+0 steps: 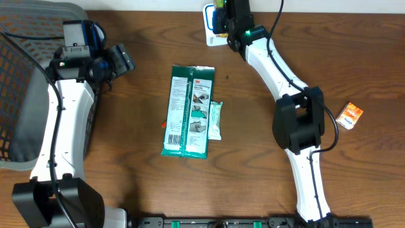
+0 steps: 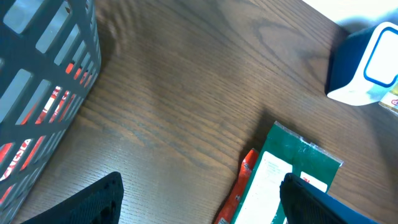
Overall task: Scan the item barcode
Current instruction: 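Hold the tea box barcode under the scanner with the right gripper, then carry the tea box right and set it beside the orange box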
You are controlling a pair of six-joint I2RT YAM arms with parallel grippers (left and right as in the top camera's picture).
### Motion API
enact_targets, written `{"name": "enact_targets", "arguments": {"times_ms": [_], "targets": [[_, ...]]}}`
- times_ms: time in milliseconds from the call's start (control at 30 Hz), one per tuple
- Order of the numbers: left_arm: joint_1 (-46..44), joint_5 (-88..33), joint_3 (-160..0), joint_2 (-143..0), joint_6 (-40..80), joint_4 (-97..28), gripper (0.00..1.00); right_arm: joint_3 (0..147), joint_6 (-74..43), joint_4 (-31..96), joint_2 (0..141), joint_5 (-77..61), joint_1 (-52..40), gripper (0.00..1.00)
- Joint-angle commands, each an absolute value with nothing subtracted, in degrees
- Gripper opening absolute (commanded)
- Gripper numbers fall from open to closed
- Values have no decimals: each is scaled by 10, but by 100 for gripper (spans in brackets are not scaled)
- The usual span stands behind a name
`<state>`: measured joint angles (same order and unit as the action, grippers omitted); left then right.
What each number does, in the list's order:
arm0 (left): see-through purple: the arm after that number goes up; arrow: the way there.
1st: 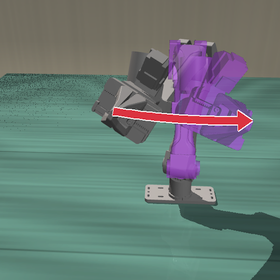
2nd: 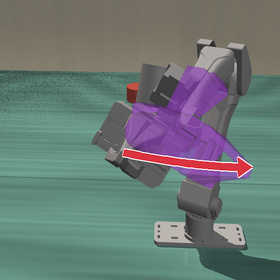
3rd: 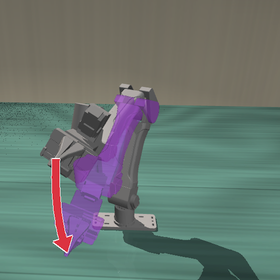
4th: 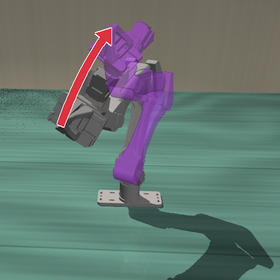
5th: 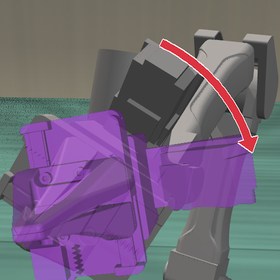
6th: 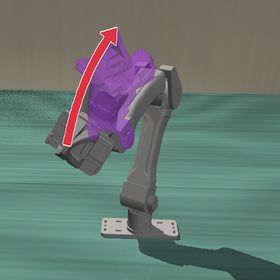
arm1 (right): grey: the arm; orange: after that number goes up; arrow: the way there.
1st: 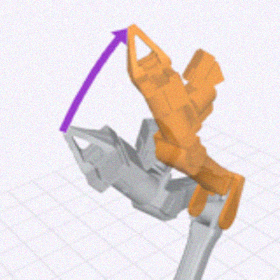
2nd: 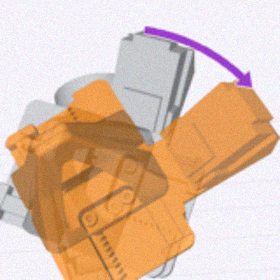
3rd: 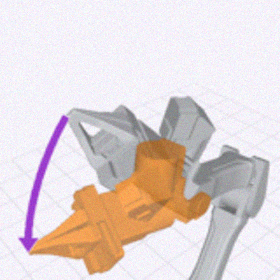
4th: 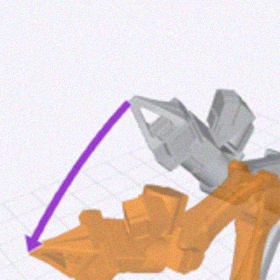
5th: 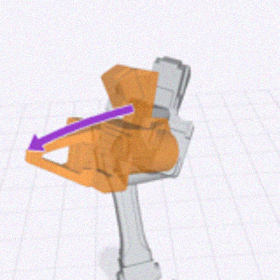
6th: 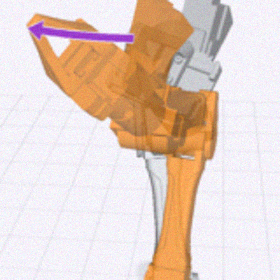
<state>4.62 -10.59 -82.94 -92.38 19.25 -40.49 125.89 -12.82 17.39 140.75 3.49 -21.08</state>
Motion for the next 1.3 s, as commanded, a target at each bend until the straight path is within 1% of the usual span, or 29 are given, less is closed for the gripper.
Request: {"name": "enact_targets", "arguments": {"times_ms": [0, 167, 333, 500, 667, 900, 1100, 1267], "targets": [[47, -109, -830, -926, 187, -405, 82, 1272, -141, 175, 1398, 40, -214, 24], [47, -109, -830, -926, 187, -405, 82, 1272, -145, 198, 1398, 18, -210, 23], [47, -109, -830, -926, 187, -405, 82, 1272, -145, 191, 1398, 15, -210, 22], [47, -109, -830, -926, 187, -405, 82, 1273, -145, 224, 1352, 4, -203, 22], [47, -109, -830, -926, 187, -405, 82, 1273, -145, 343, 1251, 4, -182, 20], [47, -109, -830, -926, 187, -405, 82, 1273, -145, 598, 1132, 30, -128, 20], [47, -109, -830, -926, 187, -405, 82, 1271, -141, 734, 1124, 37, -53, 21], [47, -109, -830, -926, 187, -405, 82, 1231, -141, 776, 1140, 105, 1, 22]]}}
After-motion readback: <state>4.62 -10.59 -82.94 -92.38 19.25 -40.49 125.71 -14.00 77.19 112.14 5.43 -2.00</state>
